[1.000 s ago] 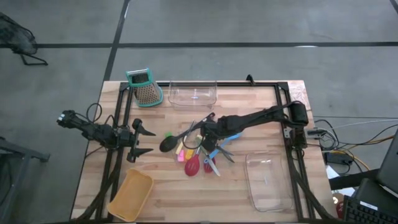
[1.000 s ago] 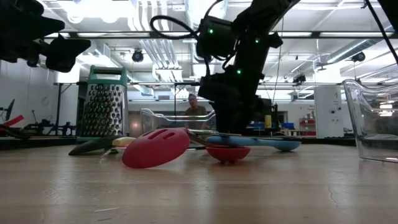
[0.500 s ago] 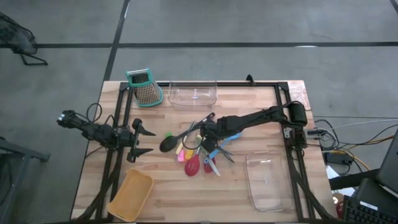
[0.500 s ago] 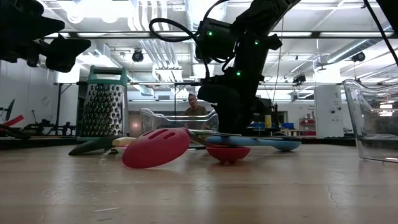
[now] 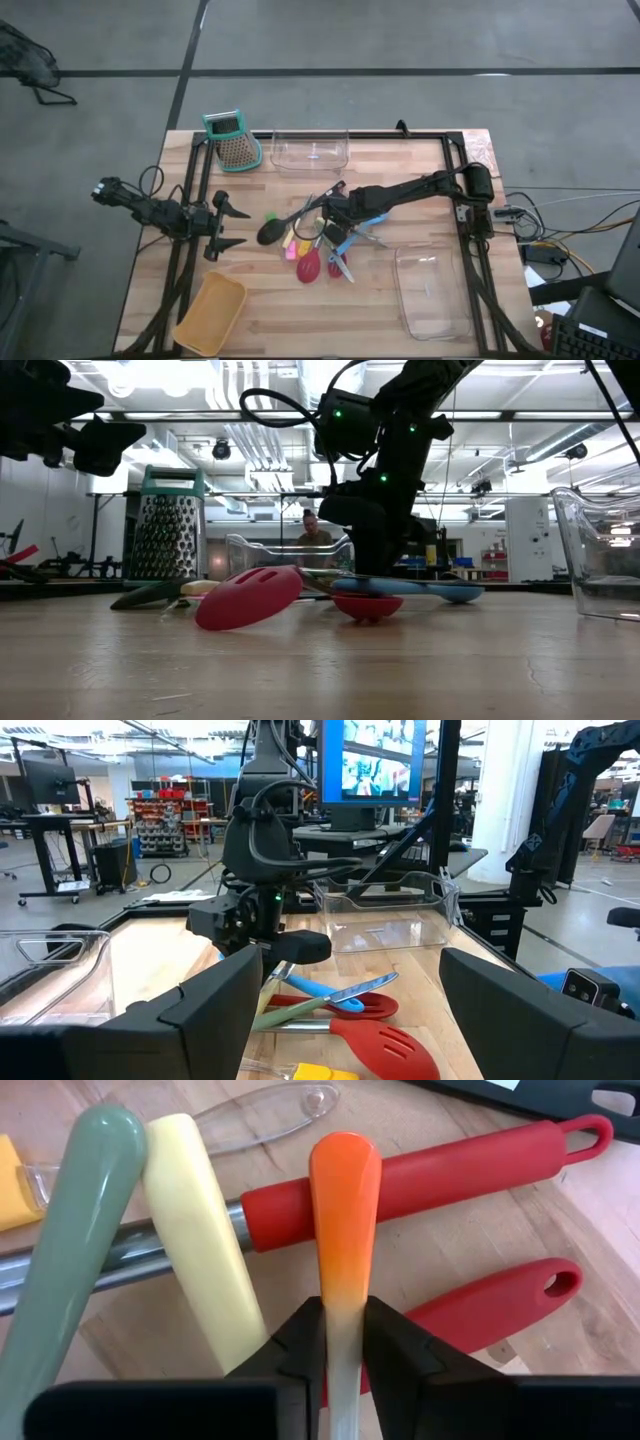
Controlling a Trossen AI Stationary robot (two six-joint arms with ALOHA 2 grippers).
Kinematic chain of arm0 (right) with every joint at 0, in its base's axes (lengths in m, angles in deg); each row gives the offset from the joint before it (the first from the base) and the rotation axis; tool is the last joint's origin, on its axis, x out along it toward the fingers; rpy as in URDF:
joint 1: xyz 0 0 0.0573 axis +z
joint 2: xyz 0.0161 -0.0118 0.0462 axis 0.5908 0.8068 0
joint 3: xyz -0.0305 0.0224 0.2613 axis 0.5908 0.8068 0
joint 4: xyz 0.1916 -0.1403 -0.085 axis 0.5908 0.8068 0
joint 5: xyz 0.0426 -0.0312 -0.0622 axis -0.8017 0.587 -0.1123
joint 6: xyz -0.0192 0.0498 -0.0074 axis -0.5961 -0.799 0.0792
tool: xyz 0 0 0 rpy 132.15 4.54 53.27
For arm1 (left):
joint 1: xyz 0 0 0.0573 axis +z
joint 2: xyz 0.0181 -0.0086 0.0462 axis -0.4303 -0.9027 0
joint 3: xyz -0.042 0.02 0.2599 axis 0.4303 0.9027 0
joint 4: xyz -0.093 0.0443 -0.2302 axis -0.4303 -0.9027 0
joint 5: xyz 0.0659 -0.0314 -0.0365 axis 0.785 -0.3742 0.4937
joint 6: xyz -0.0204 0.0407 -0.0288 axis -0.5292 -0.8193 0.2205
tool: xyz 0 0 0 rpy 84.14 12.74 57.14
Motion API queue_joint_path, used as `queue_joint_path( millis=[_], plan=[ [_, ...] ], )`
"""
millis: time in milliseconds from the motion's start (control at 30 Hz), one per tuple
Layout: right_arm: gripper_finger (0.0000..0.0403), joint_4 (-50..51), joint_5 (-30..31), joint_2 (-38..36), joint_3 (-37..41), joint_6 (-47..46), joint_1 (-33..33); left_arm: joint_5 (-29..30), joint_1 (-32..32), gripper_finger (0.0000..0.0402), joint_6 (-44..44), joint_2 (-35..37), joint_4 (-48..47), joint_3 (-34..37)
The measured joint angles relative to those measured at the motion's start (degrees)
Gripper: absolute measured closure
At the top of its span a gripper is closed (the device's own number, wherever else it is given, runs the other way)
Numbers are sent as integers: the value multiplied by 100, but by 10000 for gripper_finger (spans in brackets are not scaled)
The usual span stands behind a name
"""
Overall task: Pick & Place Kitchen Items
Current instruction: Put the orange knife into the bottom transparent bin
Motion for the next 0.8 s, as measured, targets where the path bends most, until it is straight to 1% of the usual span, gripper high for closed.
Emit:
queue_joint_path(
  millis=[100,367,467,600,800],
  plan=[
    [343,4,0,-19,0,1,0,0,-1,90,2,0,1,-1],
    [359,40,15,-317,2,45,-4,-2,-1,90,2,-2,1,-1],
    [353,47,165,-454,0,63,-4,-1,-1,90,2,-2,1,-1],
    [348,103,220,-479,0,62,-17,-1,-1,90,1,-2,0,-1],
    [355,307,411,-503,2,58,-22,0,-1,90,2,-2,1,1]
  ],
)
